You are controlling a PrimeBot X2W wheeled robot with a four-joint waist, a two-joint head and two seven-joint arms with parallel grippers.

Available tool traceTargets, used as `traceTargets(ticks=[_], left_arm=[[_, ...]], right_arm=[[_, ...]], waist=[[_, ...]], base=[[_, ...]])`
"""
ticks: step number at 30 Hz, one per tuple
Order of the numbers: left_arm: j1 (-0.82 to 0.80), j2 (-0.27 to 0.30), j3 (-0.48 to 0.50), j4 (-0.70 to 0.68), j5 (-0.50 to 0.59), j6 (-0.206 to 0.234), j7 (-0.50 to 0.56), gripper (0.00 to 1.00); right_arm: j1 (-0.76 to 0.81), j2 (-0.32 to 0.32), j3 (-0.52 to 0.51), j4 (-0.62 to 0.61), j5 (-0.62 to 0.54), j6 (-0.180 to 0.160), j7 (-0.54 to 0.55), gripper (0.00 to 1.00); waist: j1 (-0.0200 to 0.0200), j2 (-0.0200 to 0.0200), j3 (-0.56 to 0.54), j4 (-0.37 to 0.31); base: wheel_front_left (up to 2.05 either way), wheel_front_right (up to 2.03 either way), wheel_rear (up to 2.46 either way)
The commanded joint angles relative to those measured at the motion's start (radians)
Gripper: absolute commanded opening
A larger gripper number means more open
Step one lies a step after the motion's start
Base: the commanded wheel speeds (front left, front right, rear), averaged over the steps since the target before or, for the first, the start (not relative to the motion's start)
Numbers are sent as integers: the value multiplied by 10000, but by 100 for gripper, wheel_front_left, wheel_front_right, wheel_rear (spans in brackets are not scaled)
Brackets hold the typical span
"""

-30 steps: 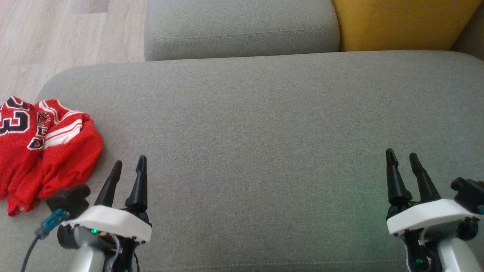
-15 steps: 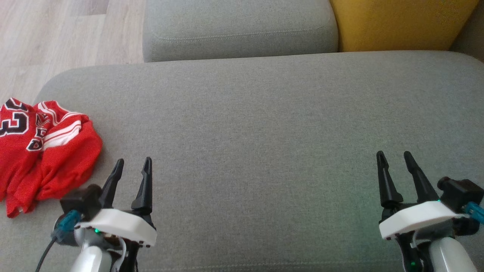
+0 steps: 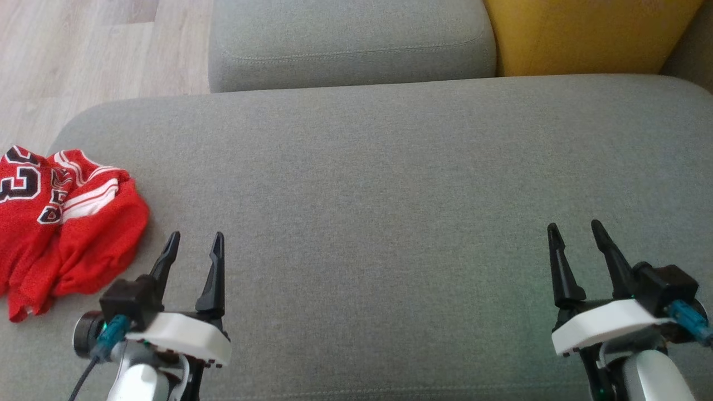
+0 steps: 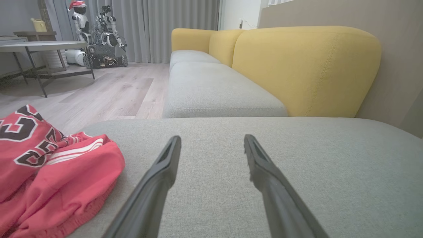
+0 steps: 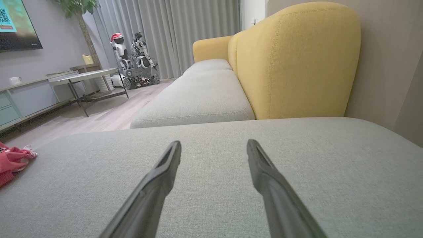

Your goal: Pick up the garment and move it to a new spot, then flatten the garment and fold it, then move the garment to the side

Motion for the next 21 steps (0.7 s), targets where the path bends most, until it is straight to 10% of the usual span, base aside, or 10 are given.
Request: traceTargets(ticks=[1,21], left_arm=[[-379,134,318,-259,369,34,-205,100],[-259,-264,780,593,1057,-173,-557,100]], right_arm=[[-253,8,140,-408,-345,-7,-179,100],[-132,304,48,-365,-496,-7,-402,100]], waist=[[0,0,-4,3],[0,0,-54,-12]], base=[[0,0,0],[0,0,0]])
